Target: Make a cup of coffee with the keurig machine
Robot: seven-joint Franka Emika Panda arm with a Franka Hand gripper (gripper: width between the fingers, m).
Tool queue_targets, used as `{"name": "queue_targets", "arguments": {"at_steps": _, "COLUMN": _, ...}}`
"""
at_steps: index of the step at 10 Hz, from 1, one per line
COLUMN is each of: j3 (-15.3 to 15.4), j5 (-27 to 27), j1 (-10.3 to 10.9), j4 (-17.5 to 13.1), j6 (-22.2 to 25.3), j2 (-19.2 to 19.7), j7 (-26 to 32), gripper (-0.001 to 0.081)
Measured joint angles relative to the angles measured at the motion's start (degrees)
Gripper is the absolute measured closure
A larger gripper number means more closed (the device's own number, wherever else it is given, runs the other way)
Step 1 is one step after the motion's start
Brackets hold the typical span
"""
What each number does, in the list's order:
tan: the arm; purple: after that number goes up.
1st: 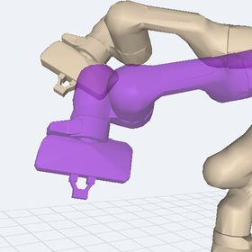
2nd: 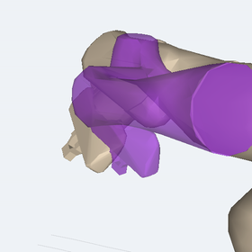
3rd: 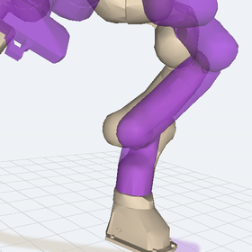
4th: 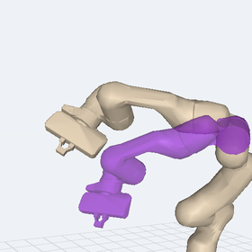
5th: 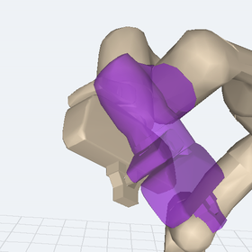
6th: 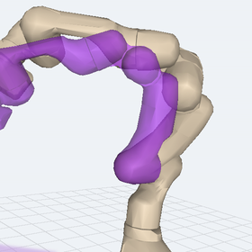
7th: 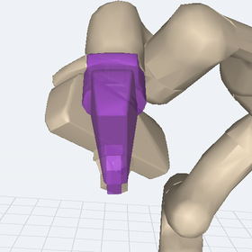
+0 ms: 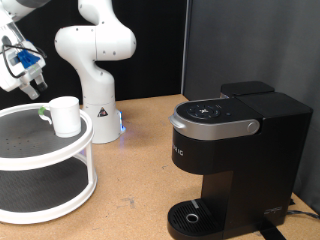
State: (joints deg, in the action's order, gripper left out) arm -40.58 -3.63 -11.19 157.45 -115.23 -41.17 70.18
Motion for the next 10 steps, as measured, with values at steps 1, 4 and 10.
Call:
{"name": "queue_targets", "arguments": {"at_steps": 1, "j3": -0.8, "j5": -0.6, "j1": 0.2, "j4": 0.8, "j6": -1.5, "j2": 0.0, "j7": 1.4, "gripper": 0.0374}}
{"name": "queue_targets", "arguments": {"at_steps": 4, "j3": -3.1, "j5": -2.0, "j1": 0.5, "j4": 2.4, "j6": -3.6, "j2": 0.0, "j7": 5.0, "gripper": 0.0043}}
{"name": "queue_targets", "arguments": {"at_steps": 10, "j3": -3.8, "j5": -2.8, "j1": 0.7, "j4": 4.2, "j6": -5.6, "j2": 1.0, "j7": 5.3, "gripper": 0.0003}}
